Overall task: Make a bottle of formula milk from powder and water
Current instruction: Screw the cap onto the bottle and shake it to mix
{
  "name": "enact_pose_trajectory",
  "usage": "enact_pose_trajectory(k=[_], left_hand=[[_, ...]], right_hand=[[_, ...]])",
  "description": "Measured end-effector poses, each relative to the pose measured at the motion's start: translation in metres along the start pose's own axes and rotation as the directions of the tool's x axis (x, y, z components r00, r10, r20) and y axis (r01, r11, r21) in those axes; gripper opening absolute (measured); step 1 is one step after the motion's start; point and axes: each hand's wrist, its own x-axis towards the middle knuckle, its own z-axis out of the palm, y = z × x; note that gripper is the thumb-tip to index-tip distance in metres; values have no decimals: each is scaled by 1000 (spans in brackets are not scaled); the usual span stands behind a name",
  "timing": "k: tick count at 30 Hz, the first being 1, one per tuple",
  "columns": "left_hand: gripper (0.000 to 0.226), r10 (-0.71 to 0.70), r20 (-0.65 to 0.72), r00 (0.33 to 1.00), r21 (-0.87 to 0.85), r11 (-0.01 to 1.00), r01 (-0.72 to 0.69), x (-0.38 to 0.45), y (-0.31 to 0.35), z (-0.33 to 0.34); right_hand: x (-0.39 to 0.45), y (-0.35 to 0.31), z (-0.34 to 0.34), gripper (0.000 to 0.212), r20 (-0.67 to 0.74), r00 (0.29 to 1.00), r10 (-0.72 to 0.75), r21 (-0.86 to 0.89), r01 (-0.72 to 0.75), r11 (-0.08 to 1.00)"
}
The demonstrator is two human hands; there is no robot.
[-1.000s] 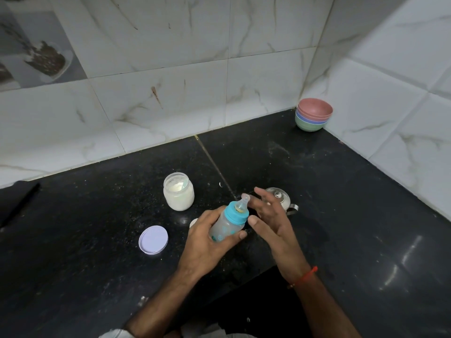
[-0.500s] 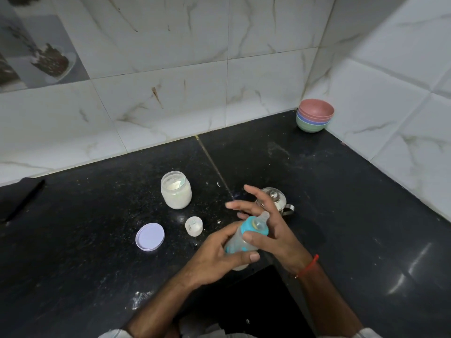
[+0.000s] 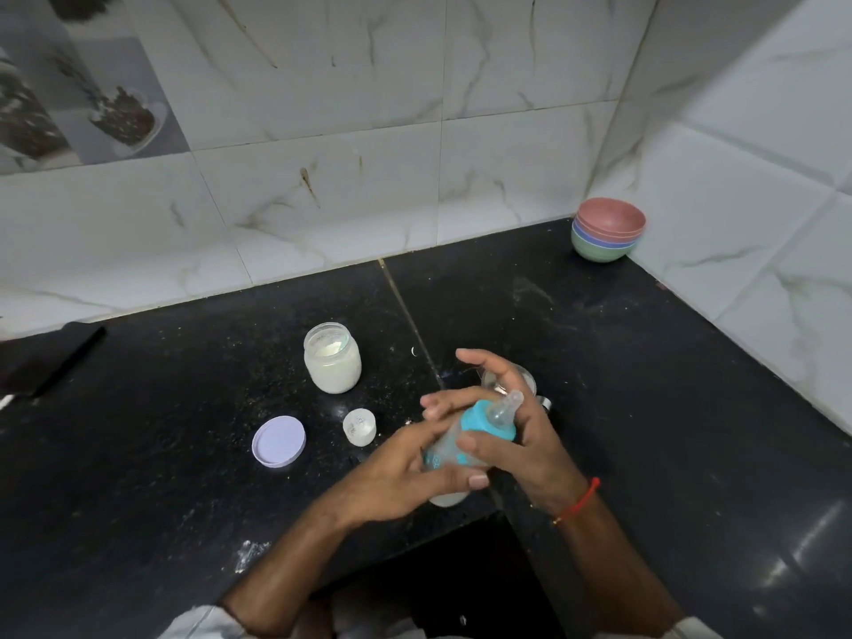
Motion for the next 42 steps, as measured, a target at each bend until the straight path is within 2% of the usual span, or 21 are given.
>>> enact_pose_trajectory(k=[1, 3, 4, 6, 8, 9, 10, 12, 13, 15, 16, 18, 20, 24, 27, 29, 32, 35, 38, 42], left_hand=[[51, 0, 16, 1000, 7, 1000, -1, 1, 3, 1], [48, 31, -56, 998, 76, 997, -27, 7, 5, 7], [47, 62, -124, 990, 153, 987, -43, 10, 5, 9], [48, 119, -238, 964, 324, 945, -37, 16, -2, 14], [51, 120, -284, 951, 361, 932, -10, 16, -6, 17], [50, 104, -277, 955, 326, 945, -8, 14, -6, 17], [48, 73, -250, 966, 267, 964, -4, 13, -5, 15], [42, -23, -130, 991, 89, 995, 35, 8, 3, 8], [39, -59, -46, 997, 6, 998, 59, 6, 6, 4], [38, -90, 60, 994, -38, 995, 92, 4, 13, 1], [36, -97, 74, 993, -38, 994, 100, 4, 12, 1], [34, -101, 30, 994, -53, 993, 103, 5, 11, 4], [41, -64, -58, 996, 10, 998, 65, 6, 9, 6], [49, 86, -248, 965, 345, 939, 5, 5, -2, 7], [60, 111, -315, 942, 425, 904, 35, -1, -7, 4], [57, 86, -310, 947, 385, 922, 42, -5, -3, -1], [47, 89, -348, 933, 358, 933, 44, -15, 2, -10], [49, 63, -375, 925, 289, 956, 52, -25, 3, -24], [52, 63, -348, 935, 317, 947, 55, -35, 1, -39], [54, 73, -341, 937, 320, 946, 43, -49, -4, -54]], right_hand=[[1, -3, -4, 68, 31, 1000, 5, 6, -5, 1000], [4, -4, 1, 52, -118, 993, 23, 10, -22, 1000], [7, -3, 7, 41, -253, 967, 34, 22, -29, 999], [11, 2, 23, 26, -495, 864, 89, 79, -57, 995], [12, 9, 30, 24, -586, 800, 129, 125, -67, 990], [11, 11, 28, 26, -565, 815, 128, 132, -63, 989], [9, 11, 24, 32, -497, 861, 109, 134, -48, 990], [1, 9, 9, 51, -260, 965, 38, 135, -3, 991], [-3, 7, 1, 57, -138, 990, 1, 120, 16, 993], [-4, 4, -9, 59, 30, 999, -41, 60, 40, 997], [-3, 4, -10, 54, 46, 998, -45, 27, 44, 999], [2, 6, -3, 42, -49, 998, -48, -14, 47, 999], [6, 9, 9, 38, -219, 975, -44, 11, 47, 999], [11, 15, 38, 22, -523, 851, 35, 28, -24, 999], [18, 15, 57, 29, -619, 780, 95, 51, -81, 995], [20, 15, 65, 43, -627, 776, 73, 38, -64, 997], [18, 17, 68, 72, -557, 828, -61, -61, 33, 998], [18, 18, 77, 70, -451, 883, -134, -137, 79, 987], [20, 19, 90, 67, -433, 890, -141, -179, 68, 981], [21, 18, 107, 73, -400, 909, -117, -210, 34, 977]])
